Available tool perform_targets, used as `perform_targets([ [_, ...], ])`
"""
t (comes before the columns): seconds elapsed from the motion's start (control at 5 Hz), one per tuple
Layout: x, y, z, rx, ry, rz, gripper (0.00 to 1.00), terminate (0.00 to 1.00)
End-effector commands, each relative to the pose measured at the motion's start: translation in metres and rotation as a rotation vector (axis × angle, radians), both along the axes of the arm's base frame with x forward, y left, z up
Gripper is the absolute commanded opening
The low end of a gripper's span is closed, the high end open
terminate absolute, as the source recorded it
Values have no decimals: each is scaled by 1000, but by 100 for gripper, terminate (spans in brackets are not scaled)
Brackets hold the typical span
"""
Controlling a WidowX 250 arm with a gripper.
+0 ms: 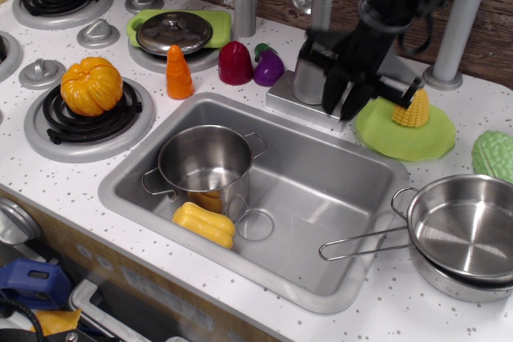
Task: Turn lever vertical to front
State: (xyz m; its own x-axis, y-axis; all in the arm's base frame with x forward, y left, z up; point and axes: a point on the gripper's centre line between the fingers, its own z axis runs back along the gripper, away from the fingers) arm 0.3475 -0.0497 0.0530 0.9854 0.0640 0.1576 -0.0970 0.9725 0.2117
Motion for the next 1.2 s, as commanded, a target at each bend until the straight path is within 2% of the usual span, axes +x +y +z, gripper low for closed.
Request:
perform_targets([
  [0.0,9,9,4,-22,-99,-31,0,0],
  [0.2,15,19,8,-29,-93,-63,0,0],
  [0.4,17,18,15,-31,-76,-77,100,0],
  [1.0,17,18,15,-31,-76,-77,100,0],
])
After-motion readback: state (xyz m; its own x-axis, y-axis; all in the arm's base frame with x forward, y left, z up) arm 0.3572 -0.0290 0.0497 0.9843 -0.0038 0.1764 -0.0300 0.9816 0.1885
